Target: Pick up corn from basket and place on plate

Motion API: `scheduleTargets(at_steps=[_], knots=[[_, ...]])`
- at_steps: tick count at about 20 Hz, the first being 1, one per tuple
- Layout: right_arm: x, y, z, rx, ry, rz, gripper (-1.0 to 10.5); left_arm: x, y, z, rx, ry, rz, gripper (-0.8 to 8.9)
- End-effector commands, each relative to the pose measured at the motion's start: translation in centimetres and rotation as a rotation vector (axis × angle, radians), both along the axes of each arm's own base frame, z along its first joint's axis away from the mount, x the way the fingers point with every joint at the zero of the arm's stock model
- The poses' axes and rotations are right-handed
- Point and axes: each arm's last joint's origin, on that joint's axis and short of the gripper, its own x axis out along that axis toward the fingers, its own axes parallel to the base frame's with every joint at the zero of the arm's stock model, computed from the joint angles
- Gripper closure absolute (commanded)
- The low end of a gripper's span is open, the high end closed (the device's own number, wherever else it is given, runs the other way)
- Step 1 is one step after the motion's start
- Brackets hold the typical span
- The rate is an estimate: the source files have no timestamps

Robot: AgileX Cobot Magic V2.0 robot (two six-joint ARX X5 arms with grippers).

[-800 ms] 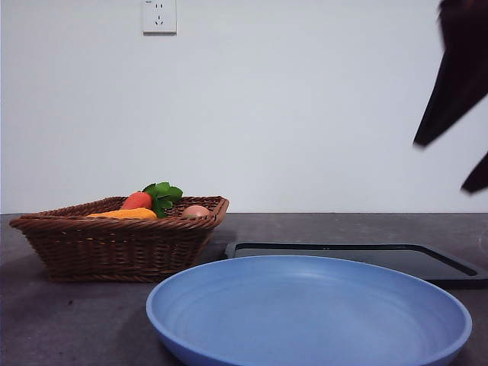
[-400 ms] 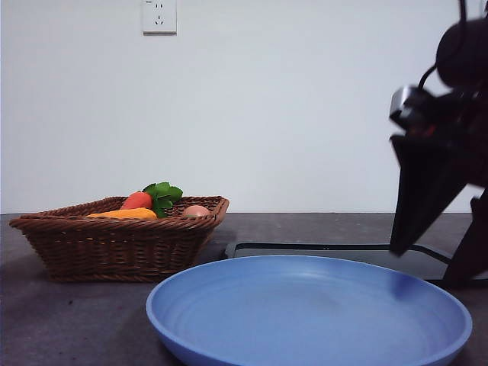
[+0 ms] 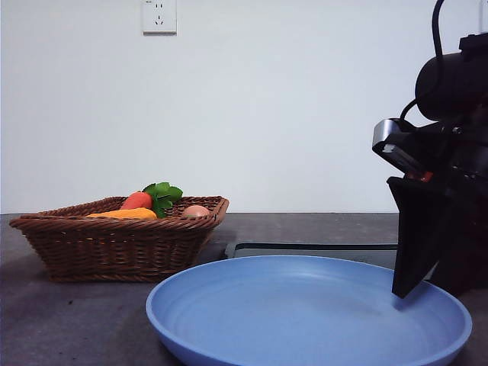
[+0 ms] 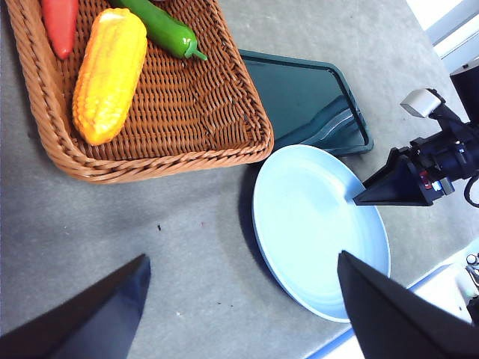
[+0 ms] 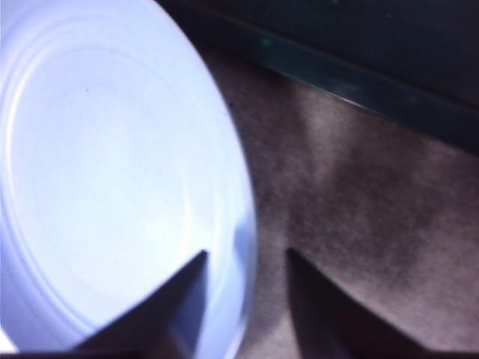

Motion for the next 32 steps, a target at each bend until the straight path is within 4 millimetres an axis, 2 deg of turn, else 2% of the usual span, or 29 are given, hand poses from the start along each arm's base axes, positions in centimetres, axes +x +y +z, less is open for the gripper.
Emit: scheduleTargets(at_steps=[1, 3, 7, 10, 15, 21, 26, 29, 32], knots=[[0.3, 0.4, 0.1, -0.002, -0.008, 0.008, 9.0, 0.1, 0.0, 0.6, -0.003, -0.025, -0.006, 4.07], [0.4, 0.4, 0.0, -0.019, -0.016, 0.003, 9.5, 0.1, 0.0, 0.6, -0.003, -0.026, -0.006, 4.08], [0.4, 0.3, 0.0, -0.042, -0.025, -0.011, 9.5, 0.5, 0.0, 0.8, -0.002, -0.047, -0.006, 4.09], [0.2, 0.2, 1.0, -0.028, -0.038, -0.012, 9.5, 1.3, 0.0, 1.7, 0.025, -0.053, 0.007, 4.09], [-1.1, -0.2, 5.3, 0.02, -0.1, 0.0, 9.5, 4.6, -0.8, 3.7, 0.142, -0.053, -0.003, 4.09], [-4.1, -1.3, 10.9, 0.071, -0.248, -0.003, 9.5, 10.9, -4.2, 4.6, 0.372, -0.005, -0.029, 4.09], [-6.4, -2.2, 13.2, 0.111, -0.323, -0.029, 9.5, 16.5, -8.0, 3.1, 0.547, 0.033, -0.091, 4.09], [-7.7, -2.7, 14.0, 0.127, -0.351, -0.039, 9.5, 19.5, -10.0, 0.8, 0.669, 0.071, -0.127, 4.09], [-8.6, -3.0, 14.6, 0.145, -0.379, -0.051, 9.5, 21.3, -11.1, -1.9, 0.734, 0.117, -0.141, 4.09]])
